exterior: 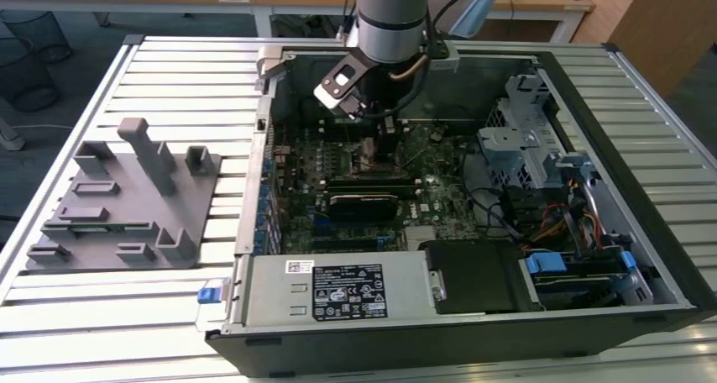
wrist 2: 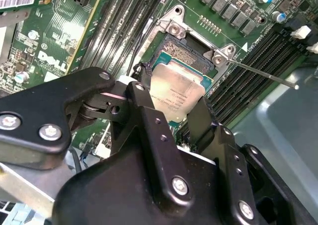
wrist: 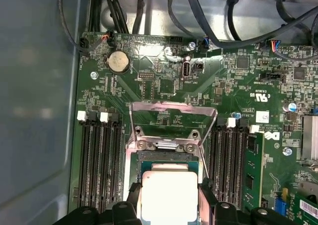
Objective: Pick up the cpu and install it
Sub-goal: 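Place the cpu into insertion slot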
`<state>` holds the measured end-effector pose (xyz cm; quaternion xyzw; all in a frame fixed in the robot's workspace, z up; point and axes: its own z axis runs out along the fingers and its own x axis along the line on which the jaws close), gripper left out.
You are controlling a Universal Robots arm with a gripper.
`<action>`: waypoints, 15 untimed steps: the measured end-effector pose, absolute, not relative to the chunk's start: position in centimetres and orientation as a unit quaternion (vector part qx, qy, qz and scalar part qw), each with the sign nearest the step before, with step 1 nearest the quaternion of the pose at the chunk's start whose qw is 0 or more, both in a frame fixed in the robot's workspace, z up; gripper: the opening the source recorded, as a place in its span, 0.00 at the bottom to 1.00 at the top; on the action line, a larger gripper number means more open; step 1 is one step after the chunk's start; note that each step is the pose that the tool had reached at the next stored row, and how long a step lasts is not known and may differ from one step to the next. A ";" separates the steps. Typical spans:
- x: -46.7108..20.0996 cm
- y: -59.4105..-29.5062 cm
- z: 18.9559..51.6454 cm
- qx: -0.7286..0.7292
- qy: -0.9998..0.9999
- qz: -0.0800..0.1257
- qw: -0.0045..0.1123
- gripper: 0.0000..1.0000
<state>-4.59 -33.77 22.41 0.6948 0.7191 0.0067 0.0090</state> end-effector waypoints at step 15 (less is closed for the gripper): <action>-4.7 -33.7 21.0 0.704 0.710 0.006 0.010 0.54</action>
